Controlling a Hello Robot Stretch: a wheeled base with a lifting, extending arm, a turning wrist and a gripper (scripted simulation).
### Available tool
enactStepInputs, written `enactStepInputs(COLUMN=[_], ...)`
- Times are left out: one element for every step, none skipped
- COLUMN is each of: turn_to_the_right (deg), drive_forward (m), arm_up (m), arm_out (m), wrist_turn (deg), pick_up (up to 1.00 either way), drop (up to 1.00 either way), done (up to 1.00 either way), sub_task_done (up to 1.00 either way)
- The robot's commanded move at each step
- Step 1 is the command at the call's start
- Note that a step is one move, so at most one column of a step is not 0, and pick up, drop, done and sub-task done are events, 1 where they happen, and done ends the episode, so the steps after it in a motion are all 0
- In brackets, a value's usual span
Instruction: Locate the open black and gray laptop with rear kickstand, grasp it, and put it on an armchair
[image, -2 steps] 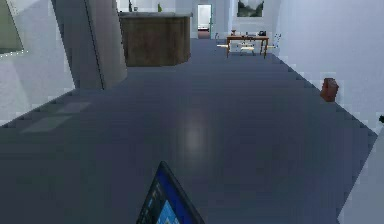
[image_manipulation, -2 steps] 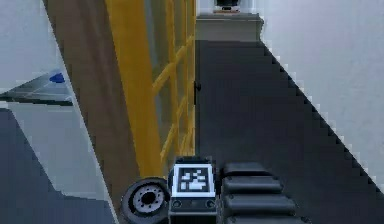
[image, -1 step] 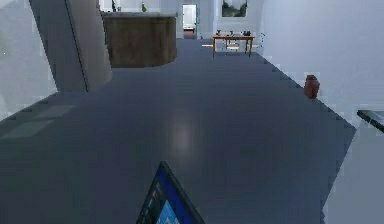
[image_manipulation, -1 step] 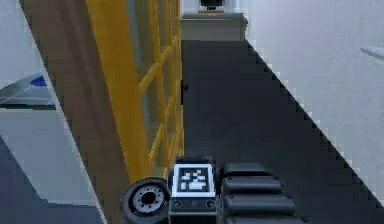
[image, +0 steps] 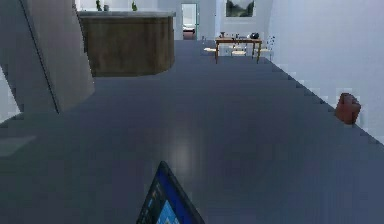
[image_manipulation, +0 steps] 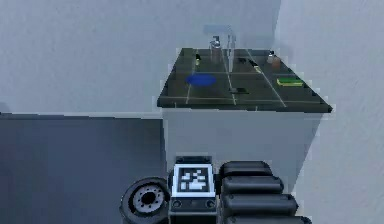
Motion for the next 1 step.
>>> enactStepInputs(turn_to_the_right=[0.0], drive_forward=[1.00], arm_up=[0.00], arm_out=[0.00], wrist_turn=[0.0], pick_up=[0.00], drop=[0.00], done=[0.00], sub_task_done=[0.00])
